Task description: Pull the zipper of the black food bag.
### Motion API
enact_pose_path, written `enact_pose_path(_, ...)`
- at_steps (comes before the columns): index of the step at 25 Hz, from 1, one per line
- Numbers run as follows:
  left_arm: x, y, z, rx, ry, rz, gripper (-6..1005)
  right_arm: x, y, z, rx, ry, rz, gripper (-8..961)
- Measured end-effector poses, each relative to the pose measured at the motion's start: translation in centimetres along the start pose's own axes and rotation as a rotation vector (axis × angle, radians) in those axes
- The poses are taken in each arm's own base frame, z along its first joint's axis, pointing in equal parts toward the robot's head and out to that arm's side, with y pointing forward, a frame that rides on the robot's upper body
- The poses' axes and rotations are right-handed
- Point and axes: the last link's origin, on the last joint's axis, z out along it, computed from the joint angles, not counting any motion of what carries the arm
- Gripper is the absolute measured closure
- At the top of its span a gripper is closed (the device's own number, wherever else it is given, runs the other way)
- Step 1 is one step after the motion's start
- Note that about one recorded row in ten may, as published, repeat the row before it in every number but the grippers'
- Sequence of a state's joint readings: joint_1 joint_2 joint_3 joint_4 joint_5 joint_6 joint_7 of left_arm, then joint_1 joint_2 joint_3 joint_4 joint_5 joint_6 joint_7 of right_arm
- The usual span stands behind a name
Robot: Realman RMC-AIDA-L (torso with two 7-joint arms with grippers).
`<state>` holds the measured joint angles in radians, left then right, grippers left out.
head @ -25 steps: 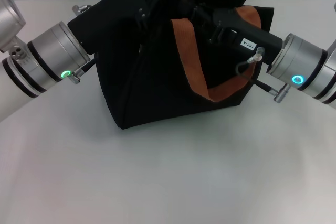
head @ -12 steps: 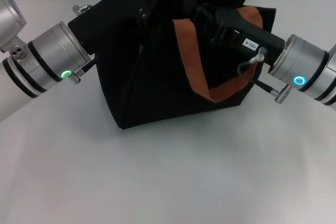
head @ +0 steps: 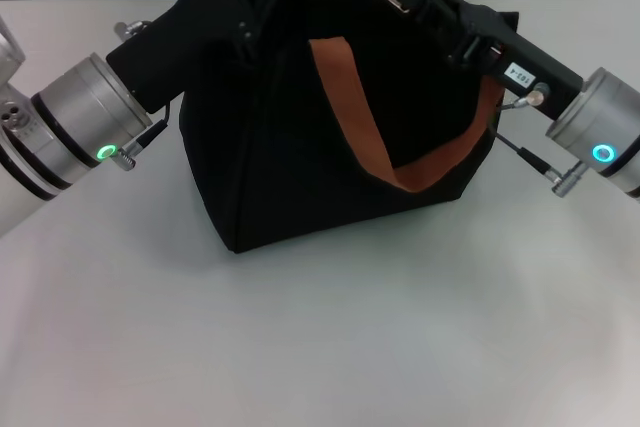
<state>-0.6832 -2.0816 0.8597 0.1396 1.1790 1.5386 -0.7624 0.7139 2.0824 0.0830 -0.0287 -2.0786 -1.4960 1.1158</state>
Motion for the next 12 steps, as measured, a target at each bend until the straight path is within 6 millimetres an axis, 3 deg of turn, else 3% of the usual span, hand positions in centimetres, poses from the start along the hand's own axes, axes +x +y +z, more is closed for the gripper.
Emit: enact_pose_path(12, 0.1, -0.2, -0.3, 0.017, 0.009, -0.001, 930, -0.8, -1.6, -2.6, 0.100, -0.052, -0.015, 954)
